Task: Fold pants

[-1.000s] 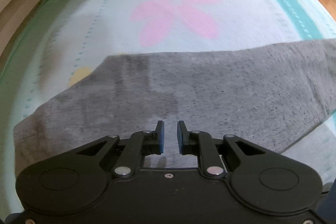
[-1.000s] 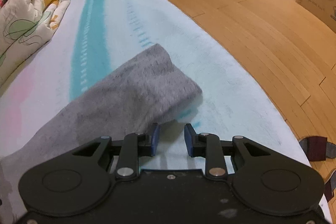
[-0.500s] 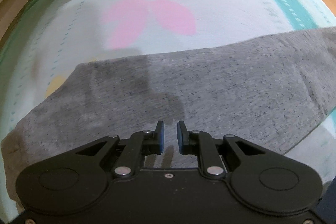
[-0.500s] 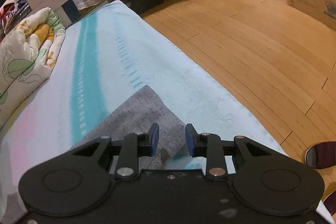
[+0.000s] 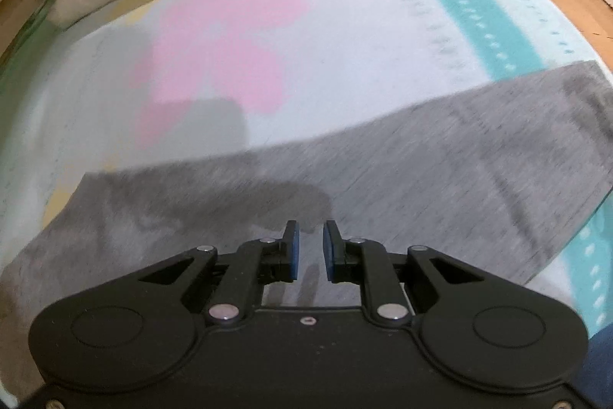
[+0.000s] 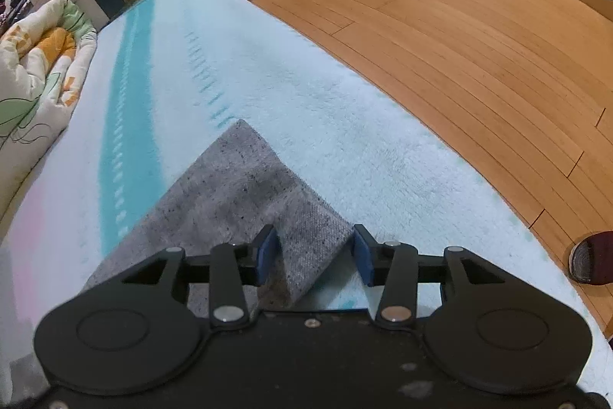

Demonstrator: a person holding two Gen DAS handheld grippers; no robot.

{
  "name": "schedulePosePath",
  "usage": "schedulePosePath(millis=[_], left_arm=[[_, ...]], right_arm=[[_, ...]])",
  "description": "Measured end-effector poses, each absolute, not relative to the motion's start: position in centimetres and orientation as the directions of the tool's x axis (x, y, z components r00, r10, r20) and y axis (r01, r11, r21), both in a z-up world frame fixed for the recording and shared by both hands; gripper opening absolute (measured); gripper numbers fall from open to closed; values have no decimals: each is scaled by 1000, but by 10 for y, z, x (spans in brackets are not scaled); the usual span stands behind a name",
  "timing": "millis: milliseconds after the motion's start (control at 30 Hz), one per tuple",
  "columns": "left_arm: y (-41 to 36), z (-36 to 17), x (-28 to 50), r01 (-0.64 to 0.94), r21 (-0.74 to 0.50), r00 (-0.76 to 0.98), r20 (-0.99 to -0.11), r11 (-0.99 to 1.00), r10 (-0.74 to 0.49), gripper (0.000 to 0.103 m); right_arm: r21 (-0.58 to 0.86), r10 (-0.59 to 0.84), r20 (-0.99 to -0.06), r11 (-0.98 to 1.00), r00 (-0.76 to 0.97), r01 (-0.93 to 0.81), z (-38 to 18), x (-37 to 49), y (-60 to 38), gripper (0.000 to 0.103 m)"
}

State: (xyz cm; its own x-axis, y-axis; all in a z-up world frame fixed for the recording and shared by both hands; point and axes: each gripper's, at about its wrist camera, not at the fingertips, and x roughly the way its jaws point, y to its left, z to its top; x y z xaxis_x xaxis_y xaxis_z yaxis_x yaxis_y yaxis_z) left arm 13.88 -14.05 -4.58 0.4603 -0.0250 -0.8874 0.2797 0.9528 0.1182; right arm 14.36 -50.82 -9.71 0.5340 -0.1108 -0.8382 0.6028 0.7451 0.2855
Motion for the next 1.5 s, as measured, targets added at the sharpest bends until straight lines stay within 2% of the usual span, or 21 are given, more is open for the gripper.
schedulePosePath(millis=[167,367,500,567,767,800,900,1067,1233,1400,1500], left_arm=[[-173,-45,154,310,108,479,-876,945,-57,24],[-208,-68,174,348,93,454,-887,933,-81,24],[-223,-86,180,360,156,487,-873,920,-42,24],[-229,-89,179,379,188,503,-864,906,-31,19],[-215,-79,189,355,79,453,-886,931,-98,17],[-211,-76,193,343,34,437,-891,939,-128,17],[-206,-66,203,316,-44,427,-885,948,-183,18],[-226,-78,213,354,-2,407,-900,935,-156,18],[-249,-89,210,393,144,472,-879,908,-65,18],[-200,-63,219,271,-29,417,-897,962,-145,23],[-160,-53,215,199,-28,429,-896,980,-113,23]], right_arm=[[367,-54,-819,716,571,594,-90,125,-508,46],[378,-8,-822,741,569,556,-96,124,-498,47],[377,-21,-817,738,577,560,-102,133,-504,47],[383,-23,-811,734,585,560,-105,140,-507,47],[421,-44,-771,713,635,561,-108,155,-514,48],[435,-40,-762,708,647,556,-109,155,-515,44],[438,-37,-748,724,663,533,-110,157,-513,15],[396,-66,-736,765,674,508,-98,157,-505,14],[347,-91,-723,810,685,474,-75,156,-492,14],[275,-120,-705,862,699,426,-40,154,-469,14],[219,-132,-679,903,722,371,-15,153,-445,14]])
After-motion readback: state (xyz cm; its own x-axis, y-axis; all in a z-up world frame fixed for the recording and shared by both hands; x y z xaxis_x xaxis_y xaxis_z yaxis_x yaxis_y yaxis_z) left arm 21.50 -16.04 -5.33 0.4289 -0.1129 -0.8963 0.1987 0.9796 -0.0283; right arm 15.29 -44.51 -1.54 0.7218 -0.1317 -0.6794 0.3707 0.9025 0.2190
